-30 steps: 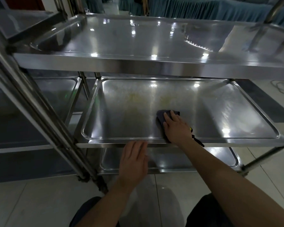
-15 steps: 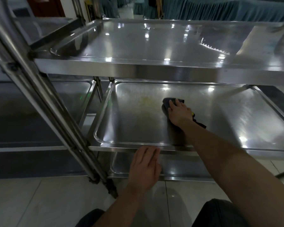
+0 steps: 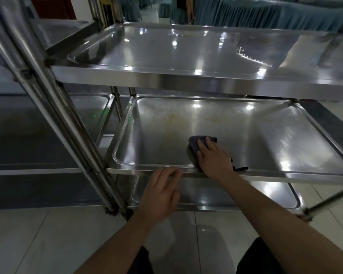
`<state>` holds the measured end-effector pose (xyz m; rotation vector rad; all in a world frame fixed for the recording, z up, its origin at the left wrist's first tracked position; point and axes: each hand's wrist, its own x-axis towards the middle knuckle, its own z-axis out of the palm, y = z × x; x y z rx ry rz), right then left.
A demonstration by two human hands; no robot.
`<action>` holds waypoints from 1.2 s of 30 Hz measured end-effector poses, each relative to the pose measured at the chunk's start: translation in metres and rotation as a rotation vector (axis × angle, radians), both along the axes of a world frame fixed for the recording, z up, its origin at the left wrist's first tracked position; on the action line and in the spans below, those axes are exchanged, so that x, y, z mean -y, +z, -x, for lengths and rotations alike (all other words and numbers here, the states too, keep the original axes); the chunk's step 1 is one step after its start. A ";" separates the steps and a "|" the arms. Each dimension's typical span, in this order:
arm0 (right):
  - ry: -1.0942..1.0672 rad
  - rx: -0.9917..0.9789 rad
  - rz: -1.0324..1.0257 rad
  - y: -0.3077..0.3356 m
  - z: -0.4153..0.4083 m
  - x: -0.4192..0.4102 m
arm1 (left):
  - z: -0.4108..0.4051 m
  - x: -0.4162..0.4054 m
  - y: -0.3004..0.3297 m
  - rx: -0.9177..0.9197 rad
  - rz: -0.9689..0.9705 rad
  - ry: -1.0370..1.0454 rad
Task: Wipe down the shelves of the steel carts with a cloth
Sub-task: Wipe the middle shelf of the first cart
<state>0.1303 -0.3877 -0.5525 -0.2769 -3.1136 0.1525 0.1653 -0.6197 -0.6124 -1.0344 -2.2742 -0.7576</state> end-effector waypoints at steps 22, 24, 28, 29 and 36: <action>-0.035 0.037 0.101 0.006 0.091 0.039 | 0.016 0.038 -0.018 -0.010 0.066 0.143; -0.074 0.048 0.116 0.010 0.111 0.037 | 0.016 0.039 -0.019 -0.031 0.075 0.148; -0.043 0.052 0.116 0.011 0.135 0.054 | 0.019 0.044 -0.023 -0.040 0.085 0.124; -0.016 0.054 0.103 0.011 0.137 0.062 | 0.021 0.045 -0.024 -0.046 0.091 0.120; 0.053 0.057 0.074 0.008 0.113 0.082 | 0.024 0.046 -0.026 -0.072 0.079 0.102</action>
